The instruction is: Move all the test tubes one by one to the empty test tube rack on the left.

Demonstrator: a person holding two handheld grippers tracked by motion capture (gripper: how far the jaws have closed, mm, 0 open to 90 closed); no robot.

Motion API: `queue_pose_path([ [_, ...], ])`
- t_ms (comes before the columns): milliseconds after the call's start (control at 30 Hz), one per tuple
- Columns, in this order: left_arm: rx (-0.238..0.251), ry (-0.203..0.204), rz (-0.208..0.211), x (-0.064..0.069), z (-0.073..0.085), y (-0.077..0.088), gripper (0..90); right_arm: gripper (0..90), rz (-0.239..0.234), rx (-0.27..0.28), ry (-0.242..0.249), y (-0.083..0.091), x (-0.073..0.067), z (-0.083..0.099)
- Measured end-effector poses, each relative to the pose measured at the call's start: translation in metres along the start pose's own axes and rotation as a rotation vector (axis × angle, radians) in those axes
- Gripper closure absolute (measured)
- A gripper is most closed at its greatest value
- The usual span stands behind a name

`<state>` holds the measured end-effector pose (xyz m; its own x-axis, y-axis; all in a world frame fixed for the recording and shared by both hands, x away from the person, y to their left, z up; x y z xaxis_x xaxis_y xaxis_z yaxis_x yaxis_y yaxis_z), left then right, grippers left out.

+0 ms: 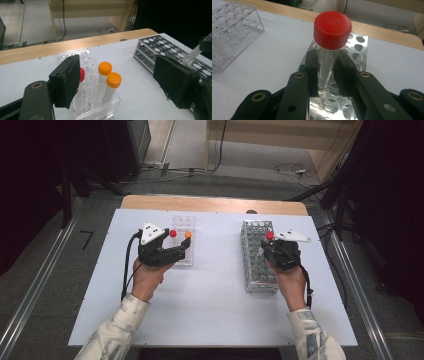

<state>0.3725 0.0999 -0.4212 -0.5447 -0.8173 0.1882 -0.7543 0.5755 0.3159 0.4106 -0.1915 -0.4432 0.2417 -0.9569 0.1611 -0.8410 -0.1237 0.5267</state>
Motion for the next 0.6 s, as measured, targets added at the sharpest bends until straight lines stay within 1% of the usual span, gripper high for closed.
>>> queue_pose_path([
  [100,0.005,-0.001,0.005,0.002,-0.001,0.0,22.3,72.0,-0.009,0.022,-0.008,0.009,0.001,-0.005],
  [233,0.008,-0.005,0.011,0.005,-0.002,0.001,22.3,72.0,-0.027,0.048,-0.003,0.018,-0.001,-0.011],
  [433,0.01,-0.006,0.02,0.008,-0.003,0.002,22.3,72.0,-0.07,0.059,0.008,0.028,-0.012,-0.015],
  [600,0.014,-0.013,0.037,0.016,-0.004,0.003,22.3,72.1,-0.114,0.061,0.017,0.032,-0.024,-0.015],
])
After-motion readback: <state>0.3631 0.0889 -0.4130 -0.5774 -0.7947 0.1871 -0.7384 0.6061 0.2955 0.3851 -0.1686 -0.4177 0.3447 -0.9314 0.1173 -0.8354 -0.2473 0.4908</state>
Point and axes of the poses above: each handheld gripper's, and its own axes: y roughly backward along the jaws, z roughly out of its underside, x roughly to its right, the point moved 8 cm from there along -y, roughly forward along the jaws, and after that the axes turned 10 degrees about z, right-handed, at the moved point
